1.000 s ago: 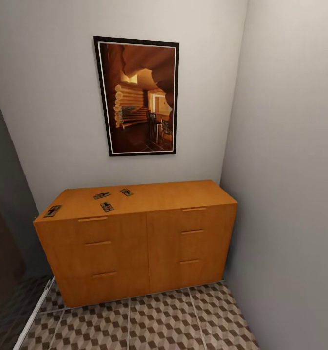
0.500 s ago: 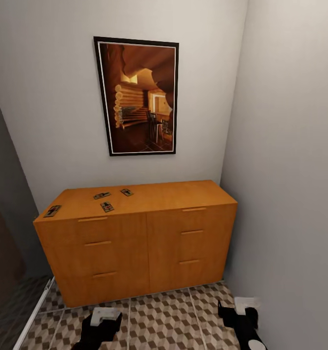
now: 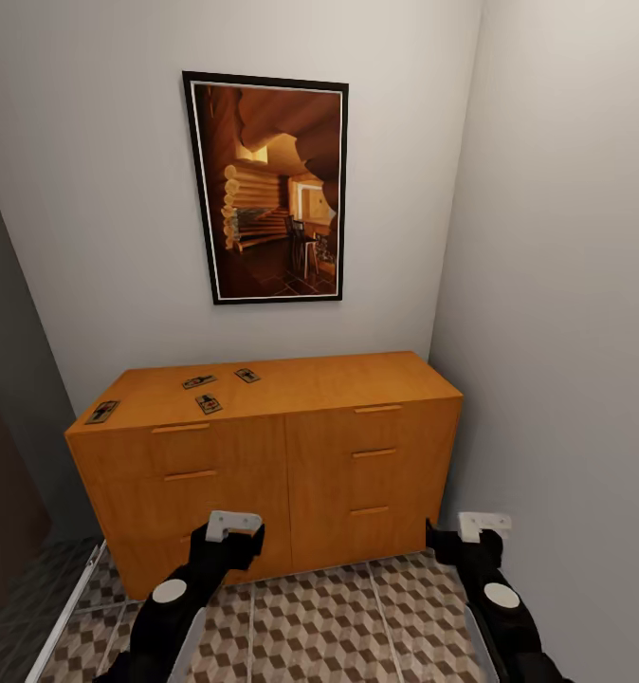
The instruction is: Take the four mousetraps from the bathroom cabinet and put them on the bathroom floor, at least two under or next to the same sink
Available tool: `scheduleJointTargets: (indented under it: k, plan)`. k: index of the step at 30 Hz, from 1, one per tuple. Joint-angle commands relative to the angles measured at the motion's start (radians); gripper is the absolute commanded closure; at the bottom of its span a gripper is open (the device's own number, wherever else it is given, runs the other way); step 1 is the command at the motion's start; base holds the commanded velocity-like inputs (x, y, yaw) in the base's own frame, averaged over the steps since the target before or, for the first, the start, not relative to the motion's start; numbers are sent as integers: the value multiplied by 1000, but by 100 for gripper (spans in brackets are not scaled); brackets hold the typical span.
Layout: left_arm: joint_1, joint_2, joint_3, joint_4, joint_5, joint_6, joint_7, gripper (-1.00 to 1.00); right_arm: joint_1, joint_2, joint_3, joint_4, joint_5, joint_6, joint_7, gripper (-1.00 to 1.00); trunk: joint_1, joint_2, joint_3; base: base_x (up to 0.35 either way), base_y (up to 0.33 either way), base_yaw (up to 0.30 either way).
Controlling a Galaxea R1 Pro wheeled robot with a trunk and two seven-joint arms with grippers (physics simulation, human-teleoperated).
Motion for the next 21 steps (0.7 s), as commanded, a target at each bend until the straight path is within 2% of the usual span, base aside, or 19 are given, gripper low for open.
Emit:
scheduleJointTargets:
  k: [1, 4, 12, 17, 21]
  plan:
    - [-73, -19, -7, -10, 2, 27, 34, -100, -94, 0, 0, -6, 6, 68, -1, -100, 0, -1, -1, 0, 0, 0]
    - [-147, -39, -8, -12, 3, 78, 44, -100, -177, -1, 0, -7, 5, 126, 0, -100, 0, -1, -1, 0, 0, 0]
    - [-330, -55, -11, -13, 9, 257, 48, -100, -328, 2, 1, -8, 4, 239, 1, -100, 0, -1, -1, 0, 0, 0]
    - [-432, -68, -12, -13, 17, 305, 49, -100, -408, 4, 1, -6, 3, 295, 1, -100, 0, -1, -1, 0, 0, 0]
    - [-505, -74, -12, -13, 37, 337, 50, -100, -462, 5, 1, -6, 3, 320, 2, -100, 0, -1, -1, 0, 0, 0]
